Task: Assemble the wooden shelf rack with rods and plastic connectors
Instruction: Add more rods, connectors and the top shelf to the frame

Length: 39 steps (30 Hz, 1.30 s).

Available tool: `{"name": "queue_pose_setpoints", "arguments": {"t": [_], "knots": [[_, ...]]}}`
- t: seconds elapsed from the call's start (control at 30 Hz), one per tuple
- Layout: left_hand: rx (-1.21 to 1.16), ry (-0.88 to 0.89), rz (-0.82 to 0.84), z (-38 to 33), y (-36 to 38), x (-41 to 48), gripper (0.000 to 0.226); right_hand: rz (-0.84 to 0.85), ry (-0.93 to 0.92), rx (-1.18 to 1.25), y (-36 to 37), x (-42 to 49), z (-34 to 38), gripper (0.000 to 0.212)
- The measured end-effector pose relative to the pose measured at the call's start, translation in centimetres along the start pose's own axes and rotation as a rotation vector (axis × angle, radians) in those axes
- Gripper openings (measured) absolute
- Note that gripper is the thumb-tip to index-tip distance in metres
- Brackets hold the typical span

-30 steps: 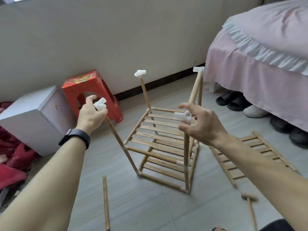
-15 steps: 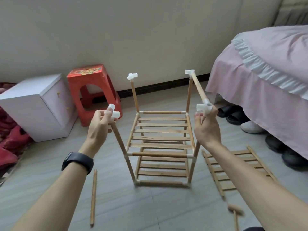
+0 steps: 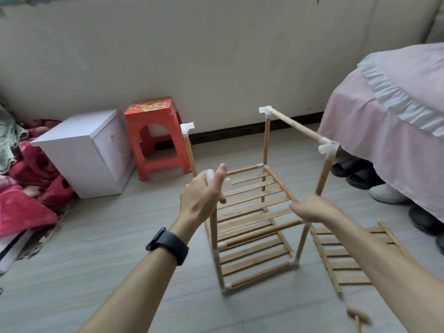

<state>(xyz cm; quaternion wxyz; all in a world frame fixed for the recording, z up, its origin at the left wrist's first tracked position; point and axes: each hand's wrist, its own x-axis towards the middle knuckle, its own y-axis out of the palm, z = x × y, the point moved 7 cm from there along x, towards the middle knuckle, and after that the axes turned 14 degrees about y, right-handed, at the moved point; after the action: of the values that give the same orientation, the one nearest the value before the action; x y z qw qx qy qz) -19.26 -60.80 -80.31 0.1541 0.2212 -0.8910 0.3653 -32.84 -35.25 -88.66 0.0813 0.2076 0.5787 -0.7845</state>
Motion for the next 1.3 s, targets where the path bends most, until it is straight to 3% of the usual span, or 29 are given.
{"name": "queue_pose_setpoints", "arguments": {"t": [0.03,0.07,0.13,0.2,0.3,0.37,0.43,0.53,0.6,0.7,0.77,0.9,1.13,1.23,1.3], "knots": [[-0.17,-0.03,0.107,-0.7,1.0,-0.2,0.069,0.069,-0.129,-0.028,0.7,-1.4,1.0,0.056],[-0.38,-0.092,0.233,-1.4,1.9,-0.6,0.073,0.153,-0.262,-0.006,1.3,-3.1,2.0,0.063],[-0.636,-0.164,0.432,-2.5,2.2,-0.6,0.082,0.366,-0.517,0.205,2.3,-7.2,4.1,0.103],[-0.589,-0.147,0.367,-2.1,0.4,1.4,0.078,0.416,-0.728,0.472,1.7,-11.4,5.9,0.122],[-0.253,-0.141,0.028,0.5,-3.8,5.9,0.056,-0.013,-0.893,0.628,-0.7,-15.1,6.7,0.12],[0.162,-0.091,-0.014,2.8,-5.3,8.2,0.045,-0.272,-0.952,0.557,-1.7,-16.5,7.2,0.096],[0.53,-0.057,0.029,4.9,-6.1,9.8,0.049,-0.474,-1.001,0.477,-2.0,-17.1,7.6,0.068],[0.606,-0.118,0.086,8.3,-6.2,11.4,0.062,-0.537,-0.911,0.443,-2.4,-15.6,7.0,0.056],[0.38,-0.2,0.109,10.6,-5.8,12.3,0.064,-0.528,-0.863,0.405,-2.7,-14.3,6.2,0.058],[-0.094,-0.216,-0.003,12.1,-5.2,12.9,0.044,-0.535,-0.872,0.377,-3.4,-12.4,4.8,0.06],[-0.21,-0.205,-0.088,12.5,-5.3,12.4,0.031,-0.542,-0.789,0.372,-4.0,-10.3,3.7,0.067],[-0.252,-0.141,-0.172,12.0,-5.5,9.9,0.016,-0.594,-0.561,0.372,-4.4,-6.0,2.4,0.075],[-0.274,-0.136,-0.322,10.6,-7.4,3.7,0.022,-0.661,-0.48,0.502,-3.8,-1.9,2.8,0.05],[-0.267,-0.124,-0.358,10.0,-8.1,1.1,0.02,-0.637,-0.293,0.559,-4.0,0.3,2.5,0.031],[-0.25,-0.13,-0.354,9.6,-8.0,0.0,0.024,-0.569,-0.202,0.643,-4.2,1.8,2.0,0.035]]}}
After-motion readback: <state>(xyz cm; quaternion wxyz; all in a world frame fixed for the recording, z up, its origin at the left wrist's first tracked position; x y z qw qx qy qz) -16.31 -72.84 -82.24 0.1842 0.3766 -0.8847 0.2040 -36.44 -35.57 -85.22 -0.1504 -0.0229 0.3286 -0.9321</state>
